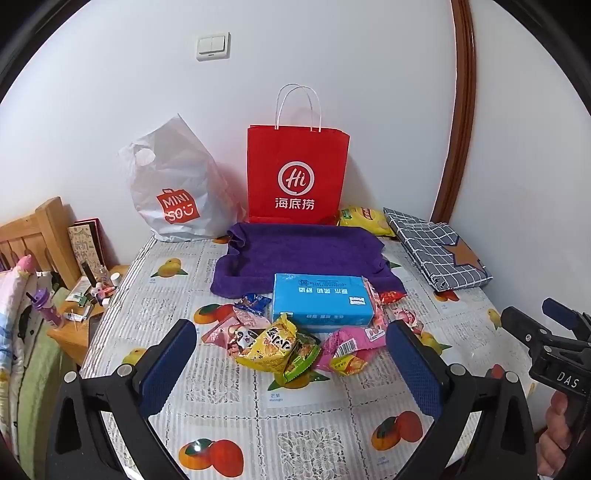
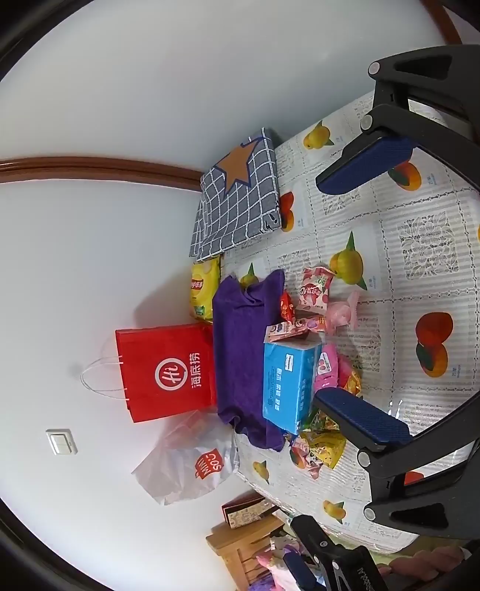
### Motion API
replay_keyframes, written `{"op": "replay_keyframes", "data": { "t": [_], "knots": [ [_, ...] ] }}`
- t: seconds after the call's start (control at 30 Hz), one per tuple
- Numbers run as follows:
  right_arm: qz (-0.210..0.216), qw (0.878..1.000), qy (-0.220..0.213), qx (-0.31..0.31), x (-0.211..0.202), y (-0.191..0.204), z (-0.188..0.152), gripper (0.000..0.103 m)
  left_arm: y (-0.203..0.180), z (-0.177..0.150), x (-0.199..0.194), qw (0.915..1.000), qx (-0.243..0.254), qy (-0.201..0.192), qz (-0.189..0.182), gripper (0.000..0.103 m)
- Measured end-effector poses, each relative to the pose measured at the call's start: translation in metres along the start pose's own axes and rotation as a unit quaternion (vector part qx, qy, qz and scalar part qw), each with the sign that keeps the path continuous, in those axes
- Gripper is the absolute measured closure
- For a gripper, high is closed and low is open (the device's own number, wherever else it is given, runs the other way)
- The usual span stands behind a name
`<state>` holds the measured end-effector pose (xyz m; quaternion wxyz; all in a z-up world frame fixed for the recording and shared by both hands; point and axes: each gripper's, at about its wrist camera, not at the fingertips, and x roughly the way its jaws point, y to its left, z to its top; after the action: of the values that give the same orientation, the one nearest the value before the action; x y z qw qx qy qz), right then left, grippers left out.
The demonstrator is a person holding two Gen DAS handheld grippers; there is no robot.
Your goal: Organize snacks
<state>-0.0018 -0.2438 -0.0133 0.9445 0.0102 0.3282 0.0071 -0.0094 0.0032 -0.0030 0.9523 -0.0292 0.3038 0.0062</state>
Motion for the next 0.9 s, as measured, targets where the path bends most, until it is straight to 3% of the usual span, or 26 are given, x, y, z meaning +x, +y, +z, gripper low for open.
{"op": "replay_keyframes", "data": {
  "t": [0.9],
  "knots": [
    [0.007,1.0,-0.011,0.004,-0.0078,0.0021,-0.0033,0.0,-0.0025,-0.0034,0.0029,1.0,0.0,0.004,0.001,0.0]
  ]
}}
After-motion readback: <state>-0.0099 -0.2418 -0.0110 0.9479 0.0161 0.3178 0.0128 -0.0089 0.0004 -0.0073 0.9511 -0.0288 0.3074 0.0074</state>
